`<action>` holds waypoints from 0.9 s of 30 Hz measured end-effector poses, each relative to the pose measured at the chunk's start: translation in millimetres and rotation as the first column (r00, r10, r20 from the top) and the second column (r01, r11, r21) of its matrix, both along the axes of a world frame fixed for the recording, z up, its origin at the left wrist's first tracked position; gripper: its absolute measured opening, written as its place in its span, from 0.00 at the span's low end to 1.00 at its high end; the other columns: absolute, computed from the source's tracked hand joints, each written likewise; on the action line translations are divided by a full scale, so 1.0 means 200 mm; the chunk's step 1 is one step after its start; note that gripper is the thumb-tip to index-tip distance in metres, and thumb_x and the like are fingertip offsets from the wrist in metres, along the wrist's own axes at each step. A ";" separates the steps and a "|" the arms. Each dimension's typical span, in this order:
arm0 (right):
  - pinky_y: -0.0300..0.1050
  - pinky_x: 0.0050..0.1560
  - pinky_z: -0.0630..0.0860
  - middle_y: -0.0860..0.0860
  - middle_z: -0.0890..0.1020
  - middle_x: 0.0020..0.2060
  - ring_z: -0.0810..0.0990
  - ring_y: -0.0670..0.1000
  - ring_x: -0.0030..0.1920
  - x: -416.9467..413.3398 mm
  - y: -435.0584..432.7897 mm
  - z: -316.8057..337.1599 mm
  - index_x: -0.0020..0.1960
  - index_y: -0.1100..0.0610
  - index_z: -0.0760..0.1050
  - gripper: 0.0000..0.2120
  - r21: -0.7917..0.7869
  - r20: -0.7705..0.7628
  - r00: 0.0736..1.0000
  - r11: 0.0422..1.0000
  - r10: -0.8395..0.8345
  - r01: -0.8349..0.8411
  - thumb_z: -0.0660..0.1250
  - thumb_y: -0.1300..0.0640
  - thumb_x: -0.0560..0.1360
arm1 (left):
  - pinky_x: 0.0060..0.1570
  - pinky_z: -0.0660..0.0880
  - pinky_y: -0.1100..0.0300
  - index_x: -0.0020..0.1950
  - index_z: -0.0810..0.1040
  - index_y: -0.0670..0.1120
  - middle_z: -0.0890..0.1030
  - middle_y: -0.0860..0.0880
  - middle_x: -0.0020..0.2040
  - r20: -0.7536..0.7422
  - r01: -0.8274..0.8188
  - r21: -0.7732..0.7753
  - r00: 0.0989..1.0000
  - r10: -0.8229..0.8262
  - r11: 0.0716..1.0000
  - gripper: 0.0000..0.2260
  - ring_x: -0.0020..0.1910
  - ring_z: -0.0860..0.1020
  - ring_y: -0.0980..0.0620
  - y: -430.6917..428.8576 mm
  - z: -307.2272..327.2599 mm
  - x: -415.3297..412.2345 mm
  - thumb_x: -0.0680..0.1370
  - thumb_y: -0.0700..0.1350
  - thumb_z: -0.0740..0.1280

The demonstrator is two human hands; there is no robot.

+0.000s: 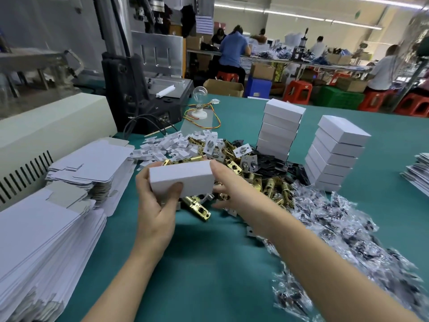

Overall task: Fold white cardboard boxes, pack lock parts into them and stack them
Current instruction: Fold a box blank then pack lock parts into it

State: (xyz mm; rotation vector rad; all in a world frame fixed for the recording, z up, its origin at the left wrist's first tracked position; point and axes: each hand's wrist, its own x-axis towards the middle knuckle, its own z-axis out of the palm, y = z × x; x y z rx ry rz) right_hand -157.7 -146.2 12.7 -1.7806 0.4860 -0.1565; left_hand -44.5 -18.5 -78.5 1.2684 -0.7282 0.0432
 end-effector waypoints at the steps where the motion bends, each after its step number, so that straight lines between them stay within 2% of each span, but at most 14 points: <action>1: 0.53 0.66 0.78 0.43 0.79 0.64 0.80 0.46 0.62 -0.07 -0.04 0.02 0.70 0.40 0.73 0.19 -0.008 -0.016 0.999 0.999 0.051 -0.051 0.57 0.36 0.83 | 0.60 0.79 0.48 0.68 0.66 0.69 0.75 0.65 0.64 0.087 -0.013 -0.007 0.996 0.014 1.000 0.20 0.64 0.76 0.55 0.01 0.00 0.00 0.82 0.51 0.69; 4: 0.50 0.62 0.81 0.51 0.83 0.59 0.84 0.49 0.56 -0.16 -0.16 0.11 0.62 0.47 0.77 0.13 -0.077 -0.058 0.979 0.977 0.197 -0.201 0.71 0.46 0.79 | 0.64 0.72 0.61 0.71 0.65 0.60 0.71 0.52 0.65 0.370 -0.040 0.001 0.928 0.036 0.999 0.17 0.65 0.73 0.55 0.00 -0.01 -0.02 0.84 0.56 0.66; 6: 0.46 0.56 0.80 0.54 0.83 0.59 0.84 0.50 0.52 -0.19 -0.22 0.18 0.60 0.48 0.77 0.17 -0.114 -0.110 0.959 0.955 0.262 -0.274 0.76 0.50 0.74 | 0.67 0.68 0.59 0.69 0.65 0.48 0.70 0.42 0.64 0.529 -0.054 0.009 0.847 0.041 0.998 0.16 0.67 0.71 0.51 -0.02 -0.01 -0.03 0.85 0.52 0.65; 7: 0.46 0.55 0.79 0.53 0.83 0.59 0.83 0.50 0.51 -0.20 -0.25 0.19 0.61 0.47 0.77 0.18 -0.125 -0.133 0.948 0.944 0.287 -0.304 0.77 0.50 0.73 | 0.69 0.68 0.56 0.69 0.64 0.46 0.70 0.40 0.64 0.590 -0.064 0.014 0.806 0.043 0.998 0.16 0.69 0.71 0.49 -0.03 -0.02 -0.03 0.85 0.51 0.65; 9: 0.47 0.55 0.78 0.49 0.83 0.60 0.83 0.51 0.53 -0.23 -0.27 0.20 0.61 0.44 0.77 0.19 -0.164 -0.188 0.923 0.916 0.335 -0.366 0.77 0.47 0.73 | 0.72 0.67 0.53 0.70 0.63 0.47 0.69 0.42 0.68 0.655 -0.077 0.038 0.755 0.034 0.996 0.17 0.71 0.70 0.46 -0.03 -0.02 -0.03 0.86 0.50 0.64; 11: 0.50 0.54 0.77 0.48 0.84 0.57 0.84 0.53 0.54 -0.23 -0.26 0.20 0.61 0.40 0.77 0.19 -0.225 -0.211 0.925 0.906 0.314 -0.359 0.77 0.43 0.72 | 0.73 0.67 0.52 0.71 0.64 0.45 0.67 0.47 0.70 0.654 -0.081 0.075 0.756 0.012 0.994 0.19 0.73 0.69 0.46 -0.03 -0.03 -0.01 0.86 0.52 0.63; 13: 0.52 0.49 0.77 0.50 0.84 0.53 0.84 0.55 0.50 -0.23 -0.25 0.18 0.58 0.39 0.79 0.19 -0.298 -0.165 0.960 0.916 0.229 -0.269 0.77 0.40 0.70 | 0.75 0.65 0.52 0.74 0.65 0.45 0.67 0.49 0.72 0.623 -0.107 0.122 0.782 0.008 0.987 0.21 0.75 0.68 0.48 -0.03 -0.03 0.00 0.86 0.55 0.63; 15: 0.51 0.49 0.81 0.48 0.83 0.50 0.84 0.52 0.48 -0.24 -0.25 0.16 0.56 0.38 0.80 0.19 -0.401 -0.088 0.989 0.905 0.118 -0.144 0.78 0.37 0.67 | 0.77 0.64 0.51 0.77 0.63 0.47 0.67 0.49 0.73 0.585 -0.143 0.199 0.811 0.000 0.970 0.25 0.75 0.66 0.48 -0.03 -0.04 0.00 0.85 0.59 0.61; 18: 0.39 0.42 0.83 0.42 0.80 0.51 0.83 0.43 0.46 -0.25 -0.27 0.17 0.53 0.38 0.80 0.17 -0.542 0.039 0.998 0.838 -0.049 0.062 0.78 0.38 0.67 | 0.75 0.67 0.39 0.81 0.60 0.49 0.65 0.49 0.75 0.511 -0.150 0.305 0.859 -0.029 0.940 0.31 0.75 0.68 0.41 -0.03 -0.05 0.00 0.84 0.64 0.59; 20: 0.33 0.37 0.79 0.46 0.80 0.50 0.83 0.41 0.42 -0.27 -0.31 0.20 0.52 0.41 0.80 0.16 -0.498 0.150 0.978 0.844 -0.142 0.199 0.79 0.40 0.68 | 0.73 0.67 0.36 0.81 0.59 0.48 0.65 0.52 0.74 0.473 -0.141 0.325 0.880 -0.032 0.935 0.33 0.74 0.69 0.42 -0.02 -0.06 0.01 0.83 0.66 0.59; 21: 0.36 0.37 0.79 0.48 0.81 0.50 0.83 0.42 0.42 -0.28 -0.34 0.21 0.53 0.42 0.80 0.16 -0.472 0.202 0.960 0.839 -0.196 0.271 0.79 0.41 0.68 | 0.73 0.67 0.36 0.82 0.60 0.48 0.65 0.52 0.74 0.459 -0.136 0.326 0.888 -0.030 0.936 0.33 0.73 0.69 0.43 -0.02 -0.07 0.01 0.83 0.66 0.58; 23: 0.44 0.44 0.79 0.50 0.79 0.53 0.82 0.50 0.48 -0.29 -0.42 0.26 0.54 0.46 0.79 0.18 -0.503 0.303 0.894 0.741 -0.330 0.444 0.79 0.42 0.68 | 0.73 0.67 0.35 0.82 0.60 0.49 0.65 0.53 0.73 0.432 -0.130 0.335 0.901 -0.030 0.933 0.33 0.74 0.69 0.44 -0.03 -0.08 0.02 0.83 0.67 0.58; 25: 0.45 0.50 0.73 0.50 0.76 0.54 0.77 0.49 0.52 -0.32 -0.54 0.32 0.54 0.46 0.79 0.19 -0.552 0.419 0.785 0.559 -0.456 0.619 0.78 0.40 0.68 | 0.73 0.67 0.35 0.82 0.59 0.51 0.64 0.57 0.73 0.416 -0.126 0.349 0.909 -0.033 0.929 0.33 0.73 0.69 0.46 -0.03 -0.08 0.02 0.83 0.68 0.57; 27: 0.47 0.54 0.72 0.51 0.75 0.55 0.75 0.48 0.52 -0.36 -0.68 0.39 0.54 0.47 0.78 0.20 -0.534 0.496 0.667 0.410 -0.557 0.739 0.76 0.39 0.68 | 0.74 0.67 0.35 0.82 0.59 0.53 0.63 0.60 0.71 0.401 -0.116 0.363 0.915 -0.042 0.925 0.33 0.73 0.68 0.48 -0.03 -0.09 0.02 0.82 0.69 0.56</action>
